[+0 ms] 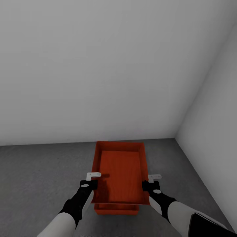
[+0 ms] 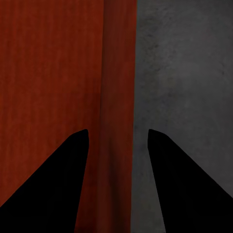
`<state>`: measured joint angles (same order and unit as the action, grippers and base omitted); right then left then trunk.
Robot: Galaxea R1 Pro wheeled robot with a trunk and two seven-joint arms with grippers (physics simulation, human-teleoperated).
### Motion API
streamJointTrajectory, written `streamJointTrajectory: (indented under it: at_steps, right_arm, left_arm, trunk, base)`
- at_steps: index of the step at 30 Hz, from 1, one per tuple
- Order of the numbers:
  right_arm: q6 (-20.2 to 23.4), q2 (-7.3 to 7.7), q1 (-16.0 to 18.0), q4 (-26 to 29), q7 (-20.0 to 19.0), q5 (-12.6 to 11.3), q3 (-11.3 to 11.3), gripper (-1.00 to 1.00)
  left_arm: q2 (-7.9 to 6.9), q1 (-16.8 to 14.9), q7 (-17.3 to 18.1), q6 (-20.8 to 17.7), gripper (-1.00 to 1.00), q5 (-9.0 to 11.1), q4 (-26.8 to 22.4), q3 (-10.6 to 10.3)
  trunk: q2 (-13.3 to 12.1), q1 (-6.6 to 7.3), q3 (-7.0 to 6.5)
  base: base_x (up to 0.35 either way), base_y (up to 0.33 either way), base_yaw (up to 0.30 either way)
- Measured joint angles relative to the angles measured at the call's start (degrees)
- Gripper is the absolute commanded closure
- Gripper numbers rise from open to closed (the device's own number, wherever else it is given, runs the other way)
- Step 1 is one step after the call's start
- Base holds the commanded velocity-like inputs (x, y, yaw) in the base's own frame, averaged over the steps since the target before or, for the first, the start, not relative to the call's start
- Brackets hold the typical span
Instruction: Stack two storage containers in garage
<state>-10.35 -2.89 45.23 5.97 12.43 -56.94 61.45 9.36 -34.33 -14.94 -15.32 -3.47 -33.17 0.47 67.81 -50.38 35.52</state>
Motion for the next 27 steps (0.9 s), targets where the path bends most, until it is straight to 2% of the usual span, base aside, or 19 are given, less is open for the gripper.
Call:
streamJointTrajectory:
  at_steps: [27]
  right_arm:
    - [0.02,0.00,0.00,-0.02,0.00,0.02,0.00,1.00]
  left_arm:
    - [0.01,0.00,0.00,0.02,1.00,-0.01,0.04,0.01]
  trunk:
    - [0.00,0.00,2.49]
  base:
    - [0.000,0.000,0.000]
